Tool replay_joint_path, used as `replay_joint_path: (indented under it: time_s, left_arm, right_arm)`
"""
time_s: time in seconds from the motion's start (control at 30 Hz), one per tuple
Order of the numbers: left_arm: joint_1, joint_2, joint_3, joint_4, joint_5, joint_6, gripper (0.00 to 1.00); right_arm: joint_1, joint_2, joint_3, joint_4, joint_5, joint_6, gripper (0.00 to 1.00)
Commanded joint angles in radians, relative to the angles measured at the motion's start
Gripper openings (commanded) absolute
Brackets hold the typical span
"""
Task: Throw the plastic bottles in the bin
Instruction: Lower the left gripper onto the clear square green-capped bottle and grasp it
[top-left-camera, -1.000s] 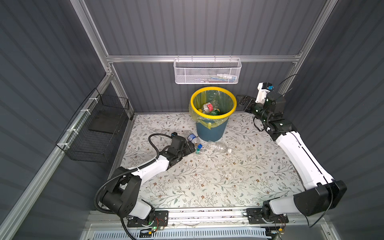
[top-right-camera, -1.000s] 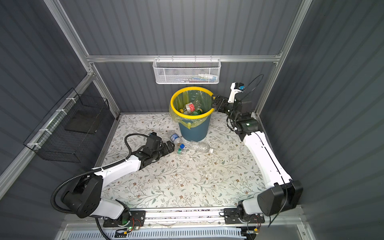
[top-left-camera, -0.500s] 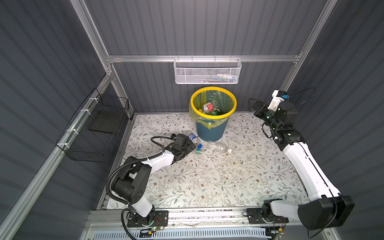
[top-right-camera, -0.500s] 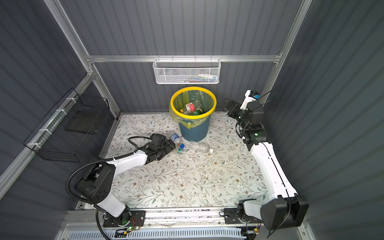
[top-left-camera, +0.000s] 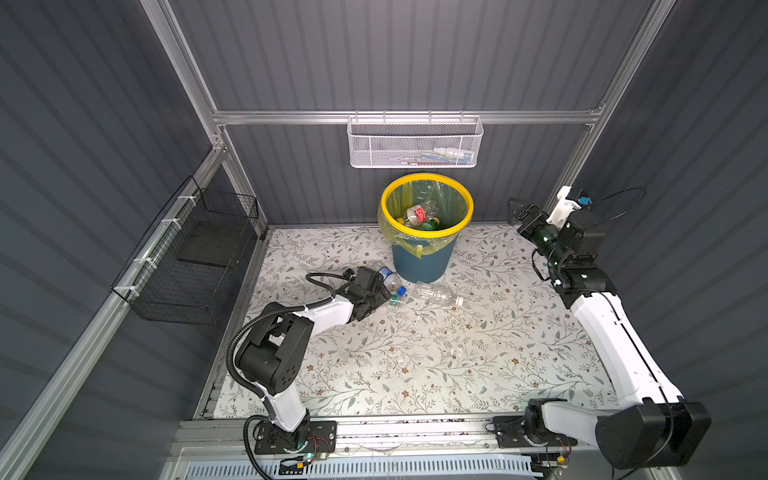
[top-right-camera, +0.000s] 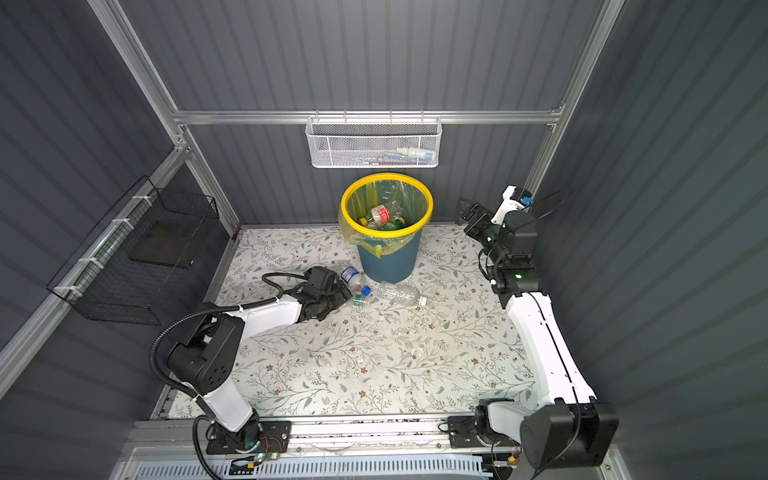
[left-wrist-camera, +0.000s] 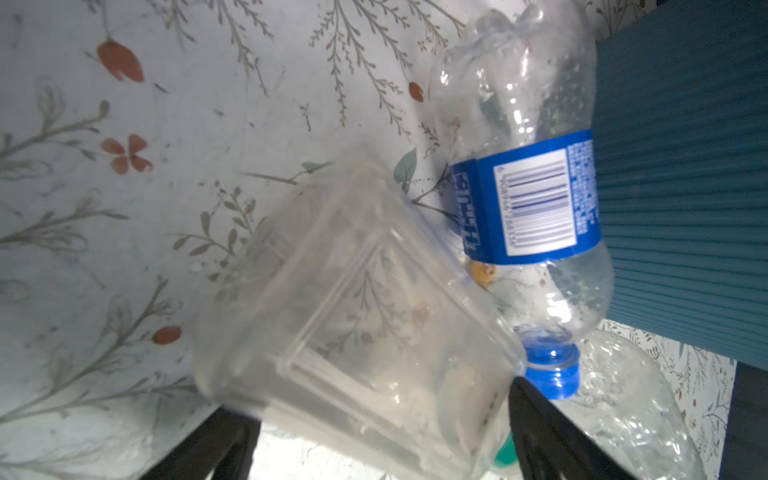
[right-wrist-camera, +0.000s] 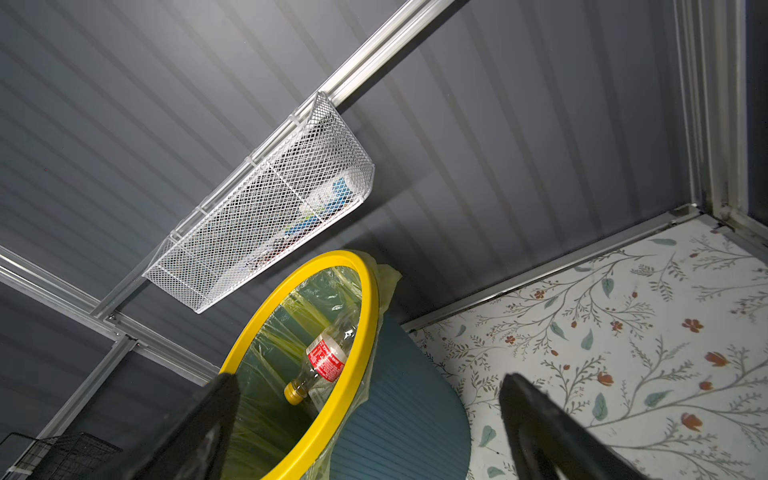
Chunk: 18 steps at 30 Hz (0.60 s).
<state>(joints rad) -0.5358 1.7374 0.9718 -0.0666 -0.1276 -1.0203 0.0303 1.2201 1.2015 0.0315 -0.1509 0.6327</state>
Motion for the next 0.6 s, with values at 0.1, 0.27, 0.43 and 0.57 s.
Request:
replay_joint_path:
  time_s: [0.1,0.27,0.43,0.57]
  left_arm:
    - [0.042,-0.027,0.003,-0.055,0.007,0.111,0.83]
    - [0.063,-0.053,-0.012,-0.082,0.041,0.21,0.76]
    - [0.079,-0.089,-0.039,-0.08,0.117,0.308,0.75]
    - [0.092,-0.129,-0.043,-0.095,0.154,0.381,0.77]
  right_arm:
    - [-0.017,-0.013,-0.035,0.03,-0.026,0.027,0.99]
    - [-0.023,-0.013,-0.049,0.039,-0.033,0.041,0.99]
    - [-0.024,-0.015,-0.06,0.04,-0.039,0.048,0.99]
    - [-0.026,-0.017,-0.062,0.039,-0.041,0.052,0.99]
